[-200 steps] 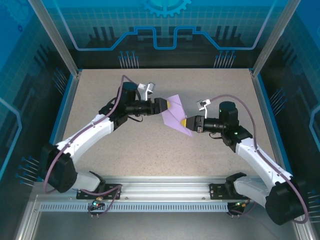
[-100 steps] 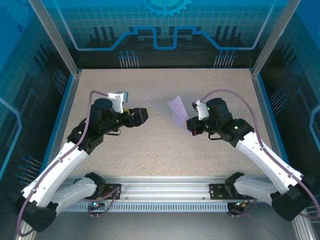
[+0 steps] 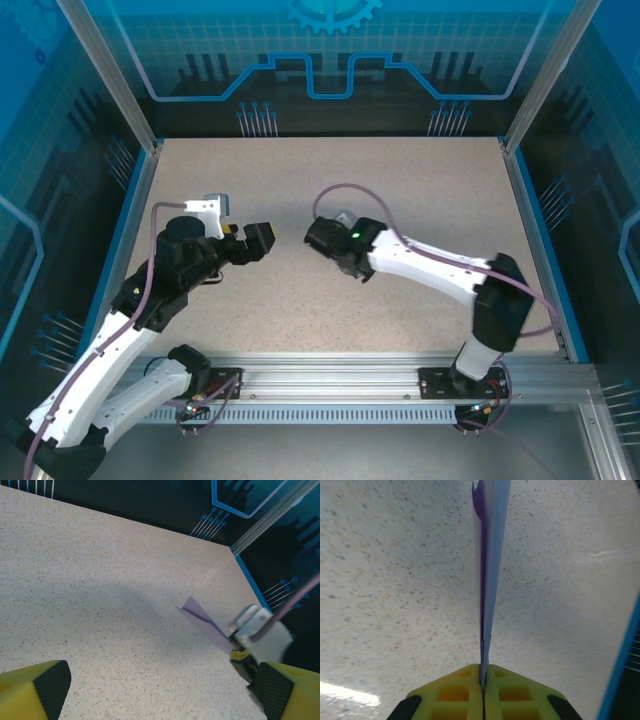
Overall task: Fold a paper plane with a square sheet of paper (fold left side to right side)
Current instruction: Turn over the paper at the center of the table.
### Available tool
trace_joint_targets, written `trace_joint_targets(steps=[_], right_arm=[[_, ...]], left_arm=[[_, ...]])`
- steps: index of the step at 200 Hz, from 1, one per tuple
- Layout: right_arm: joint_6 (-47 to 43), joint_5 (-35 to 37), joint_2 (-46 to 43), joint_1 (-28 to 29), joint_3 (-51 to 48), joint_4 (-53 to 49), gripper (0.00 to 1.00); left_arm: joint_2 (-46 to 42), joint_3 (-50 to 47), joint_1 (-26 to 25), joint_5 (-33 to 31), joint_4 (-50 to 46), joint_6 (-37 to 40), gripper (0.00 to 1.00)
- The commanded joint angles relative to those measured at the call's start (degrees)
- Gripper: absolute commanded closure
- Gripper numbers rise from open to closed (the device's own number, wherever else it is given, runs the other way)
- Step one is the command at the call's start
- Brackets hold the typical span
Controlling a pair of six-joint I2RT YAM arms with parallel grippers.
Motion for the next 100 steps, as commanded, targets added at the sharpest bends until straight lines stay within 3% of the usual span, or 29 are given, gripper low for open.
trace_joint_targets(steps=[1, 24, 49, 84, 100], right_arm=[[-1.42, 11.24, 7.09, 3.26, 3.78, -6.99, 0.93], [-2.06, 15.0, 15.82, 5.68, 6.59, -9.16, 0.93], [-3.66, 14.07, 22.73, 7.38, 8.69, -9.37, 0.93], [-6.28, 6.86, 26.1, 8.36, 8.57, -6.9, 0.92], [-7.24, 2.43, 25.87, 8.29, 8.03, -5.55, 0.87]], left_arm=[[-0.5, -0.94, 0.44, -1.94, -1.34, 0.97, 0.01], [-0.51, -0.9, 0.41, -2.09, -1.56, 0.96, 0.01], [-0.51, -0.83, 0.49, -2.07, -1.81, 1.09, 0.01], [-0.51, -0.8, 0.57, -2.02, -2.04, 1.01, 0.01], [-0.34, -0.86, 0.57, -1.91, -2.12, 0.87, 0.01]])
